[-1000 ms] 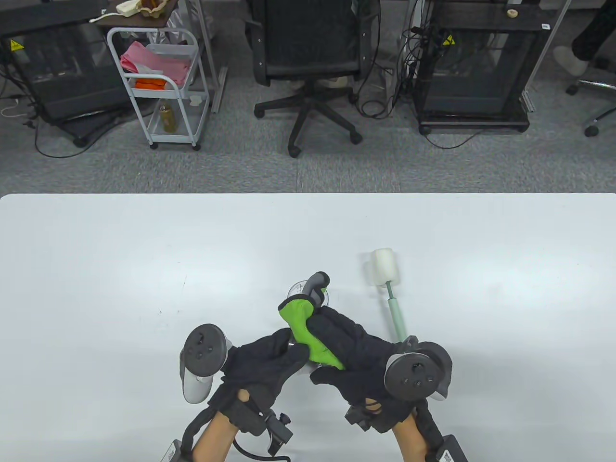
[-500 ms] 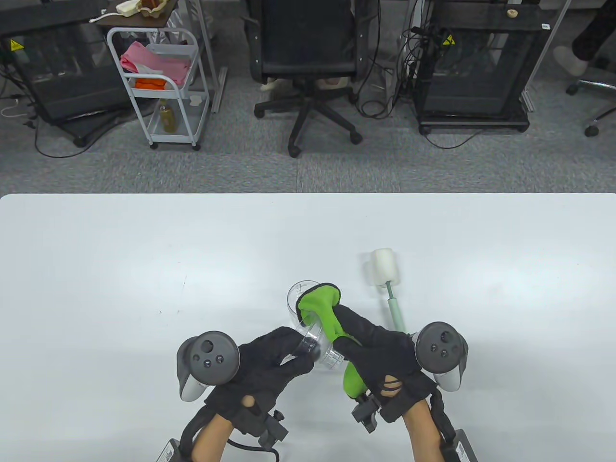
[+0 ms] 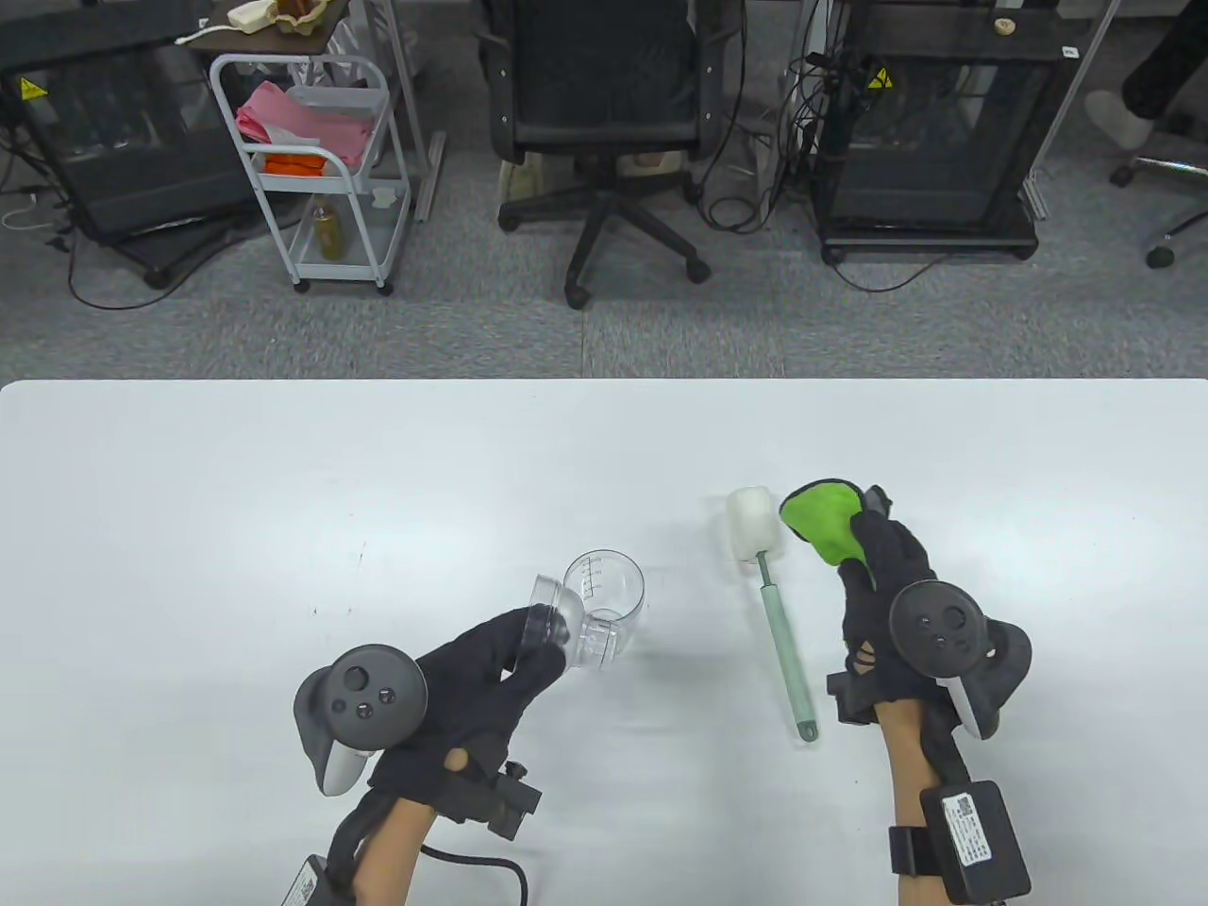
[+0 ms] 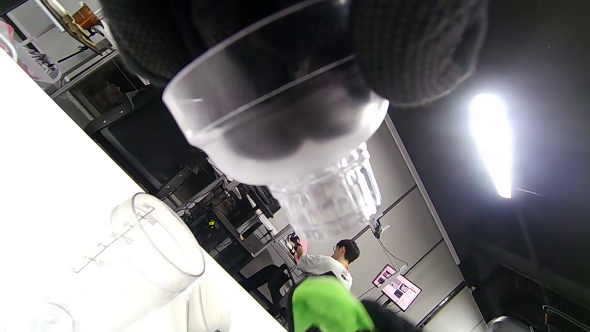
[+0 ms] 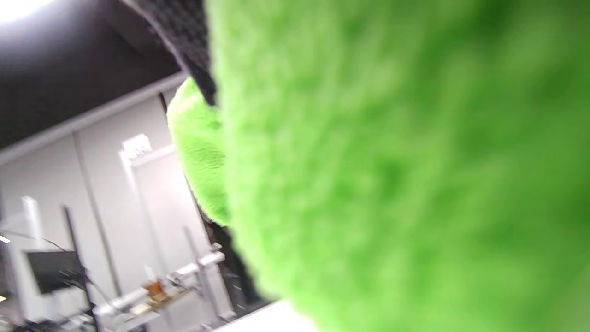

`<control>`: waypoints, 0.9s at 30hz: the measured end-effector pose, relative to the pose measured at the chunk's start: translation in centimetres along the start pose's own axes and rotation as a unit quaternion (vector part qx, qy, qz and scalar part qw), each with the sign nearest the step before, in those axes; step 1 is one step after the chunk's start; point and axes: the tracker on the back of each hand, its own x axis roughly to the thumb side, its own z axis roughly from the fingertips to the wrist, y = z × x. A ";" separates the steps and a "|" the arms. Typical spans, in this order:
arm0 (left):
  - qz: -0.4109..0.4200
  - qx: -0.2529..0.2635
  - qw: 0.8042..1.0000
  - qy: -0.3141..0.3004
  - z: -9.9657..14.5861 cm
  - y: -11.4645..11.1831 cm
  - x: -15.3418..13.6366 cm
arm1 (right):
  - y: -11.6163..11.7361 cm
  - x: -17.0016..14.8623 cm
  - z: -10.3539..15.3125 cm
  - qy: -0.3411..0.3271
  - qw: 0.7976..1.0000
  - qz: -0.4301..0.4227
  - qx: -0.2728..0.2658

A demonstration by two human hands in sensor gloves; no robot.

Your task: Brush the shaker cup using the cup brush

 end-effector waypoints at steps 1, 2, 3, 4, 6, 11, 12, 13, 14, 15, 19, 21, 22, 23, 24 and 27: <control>0.002 0.002 1.000 0.001 0.0 0.0 -0.1 | 0.5 -0.7 -0.1 0.005 1.000 0.016 0.010; 0.004 0.003 1.000 0.003 0.0 0.1 -0.2 | 1.4 -1.6 -0.2 0.014 0.999 0.041 0.030; 0.004 0.004 1.000 0.005 0.0 0.2 -0.2 | 2.3 -2.3 -0.2 0.020 0.996 0.063 0.055; 0.005 0.005 1.000 0.006 0.0 0.2 -0.3 | 2.9 -2.8 -0.2 0.025 0.994 0.077 0.073; 0.010 0.017 1.000 0.011 0.2 0.3 -0.5 | 4.8 -4.1 -0.1 0.043 0.982 0.096 0.159; 0.012 0.024 0.999 0.021 0.4 0.5 -0.9 | 6.5 -5.7 0.5 0.073 0.955 0.117 0.262; 0.012 0.025 0.999 0.022 0.4 0.5 -0.9 | 6.3 -5.8 0.5 0.077 0.955 0.117 0.261; 0.010 0.025 0.999 0.025 0.4 0.4 -0.9 | 5.9 -5.8 0.4 0.080 0.957 0.114 0.254; 0.009 0.025 0.999 0.027 0.4 0.4 -0.9 | 5.5 -5.7 0.3 0.081 0.959 0.112 0.247; 0.007 0.023 0.999 0.029 0.4 0.3 -0.9 | 4.8 -5.3 0.2 0.083 0.963 0.107 0.234; 0.012 0.008 0.999 0.040 0.2 -0.2 -0.9 | 1.3 -1.6 -0.1 0.023 0.984 0.038 0.170; 0.031 -0.003 0.998 0.048 0.1 -0.6 -1.0 | -0.3 1.6 0.4 -0.043 0.986 -0.031 0.159; 0.046 -0.011 0.997 0.053 0.0 -0.8 -1.1 | -0.8 3.3 0.9 -0.073 0.981 -0.076 0.165; 0.068 -0.024 0.996 0.060 0.0 -1.2 -1.2 | -1.1 5.5 1.8 -0.106 0.969 -0.136 0.177; 0.082 -0.030 0.994 0.066 0.0 -1.4 -1.3 | -1.2 6.7 2.4 -0.126 0.959 -0.170 0.187; 0.141 -0.045 0.985 0.085 0.0 -2.4 -1.8 | -0.3 11.5 5.2 -0.206 0.899 -0.301 0.243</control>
